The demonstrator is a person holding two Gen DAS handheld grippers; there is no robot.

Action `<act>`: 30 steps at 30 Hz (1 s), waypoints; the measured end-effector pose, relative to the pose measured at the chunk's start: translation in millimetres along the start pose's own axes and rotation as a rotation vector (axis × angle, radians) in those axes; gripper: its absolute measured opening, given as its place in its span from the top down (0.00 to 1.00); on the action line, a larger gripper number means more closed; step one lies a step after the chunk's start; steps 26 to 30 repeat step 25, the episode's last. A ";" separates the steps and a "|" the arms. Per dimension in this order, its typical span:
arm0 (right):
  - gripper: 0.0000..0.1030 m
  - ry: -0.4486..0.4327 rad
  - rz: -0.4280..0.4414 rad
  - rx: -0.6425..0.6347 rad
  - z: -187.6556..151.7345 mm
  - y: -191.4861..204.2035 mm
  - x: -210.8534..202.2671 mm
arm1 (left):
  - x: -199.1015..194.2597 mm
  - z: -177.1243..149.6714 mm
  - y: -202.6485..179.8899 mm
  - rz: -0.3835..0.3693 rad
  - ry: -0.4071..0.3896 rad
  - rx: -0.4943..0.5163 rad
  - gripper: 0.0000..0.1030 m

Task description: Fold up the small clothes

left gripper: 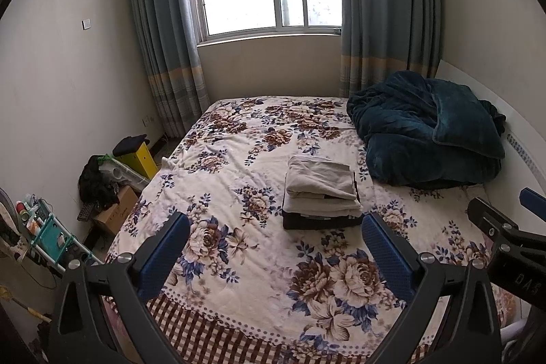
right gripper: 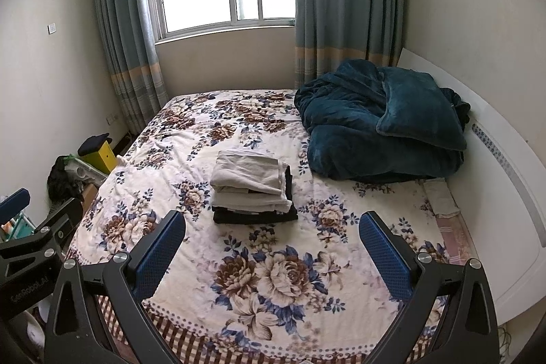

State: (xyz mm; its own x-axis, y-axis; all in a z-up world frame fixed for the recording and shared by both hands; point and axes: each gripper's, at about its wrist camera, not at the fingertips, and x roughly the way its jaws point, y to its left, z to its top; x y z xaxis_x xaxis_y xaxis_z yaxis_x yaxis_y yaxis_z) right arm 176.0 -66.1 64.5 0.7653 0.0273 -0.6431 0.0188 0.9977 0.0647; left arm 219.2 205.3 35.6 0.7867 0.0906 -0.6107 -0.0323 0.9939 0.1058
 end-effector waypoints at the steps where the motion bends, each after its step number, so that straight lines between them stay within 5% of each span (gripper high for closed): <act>1: 0.00 0.000 0.000 0.000 -0.1 -0.2 -0.1 | 1.1 0.9 -0.4 0.000 -0.001 0.000 0.00; 30: 0.00 0.000 0.003 -0.001 0.4 -1.9 -3.4 | -4.8 3.0 -2.3 -0.006 -0.016 -0.017 0.00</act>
